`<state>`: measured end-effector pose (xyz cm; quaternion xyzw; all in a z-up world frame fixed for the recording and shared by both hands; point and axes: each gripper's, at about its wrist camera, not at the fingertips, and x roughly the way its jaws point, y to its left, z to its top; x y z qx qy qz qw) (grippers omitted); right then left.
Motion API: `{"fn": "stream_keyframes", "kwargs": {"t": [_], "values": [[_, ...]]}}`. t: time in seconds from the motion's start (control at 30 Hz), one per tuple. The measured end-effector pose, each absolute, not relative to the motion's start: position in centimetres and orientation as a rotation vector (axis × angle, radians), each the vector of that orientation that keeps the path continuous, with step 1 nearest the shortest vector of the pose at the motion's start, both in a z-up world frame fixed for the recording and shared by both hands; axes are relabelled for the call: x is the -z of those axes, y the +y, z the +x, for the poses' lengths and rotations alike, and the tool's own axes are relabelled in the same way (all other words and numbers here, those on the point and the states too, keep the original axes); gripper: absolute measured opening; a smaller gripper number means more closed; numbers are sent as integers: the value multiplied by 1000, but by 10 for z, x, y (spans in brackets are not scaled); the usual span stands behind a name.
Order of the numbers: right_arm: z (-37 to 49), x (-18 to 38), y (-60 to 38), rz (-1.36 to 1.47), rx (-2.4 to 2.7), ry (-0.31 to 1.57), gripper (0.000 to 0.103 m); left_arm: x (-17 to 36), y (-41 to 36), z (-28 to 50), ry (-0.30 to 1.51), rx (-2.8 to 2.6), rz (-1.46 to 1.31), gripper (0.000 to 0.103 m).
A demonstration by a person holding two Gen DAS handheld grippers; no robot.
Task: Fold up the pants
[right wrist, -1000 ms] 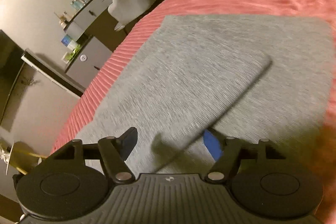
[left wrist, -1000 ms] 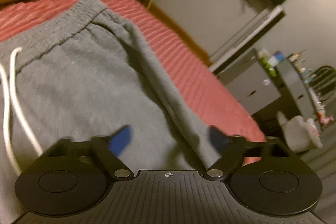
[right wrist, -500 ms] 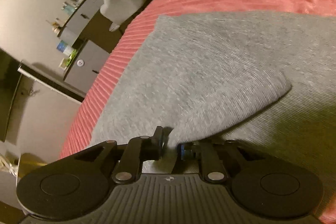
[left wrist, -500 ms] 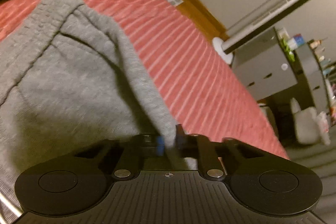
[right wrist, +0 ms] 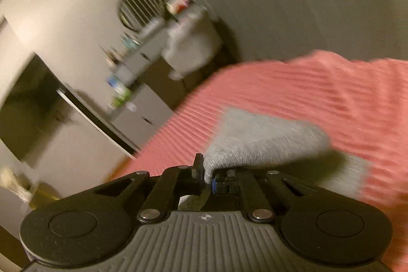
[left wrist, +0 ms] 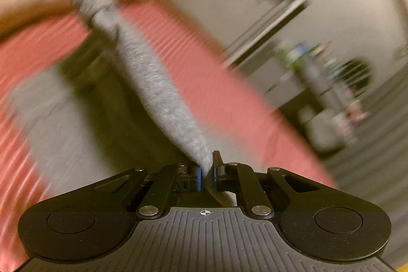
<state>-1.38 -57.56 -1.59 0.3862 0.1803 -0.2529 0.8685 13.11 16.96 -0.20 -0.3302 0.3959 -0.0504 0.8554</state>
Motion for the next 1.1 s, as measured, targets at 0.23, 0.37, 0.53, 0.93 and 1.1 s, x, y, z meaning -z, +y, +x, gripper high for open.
{"fn": "stream_keyframes", "kwargs": {"t": [0.23,0.37,0.53,0.93,1.1], "values": [[-34,89,-576,849,647,559,12,43,196,126,880,-133,-771,55],[-31,84,-584,913,613,537,37,41,212,142,821,-189,-767,74],[-13,82,-584,862,614,587,6,53,221,156,896,-192,-794,12],[-40,90,-594,826,627,615,8,47,205,123,935,-286,-583,52],[-81,83,-607,902,713,492,59,8,178,103,812,-392,-391,86]]}}
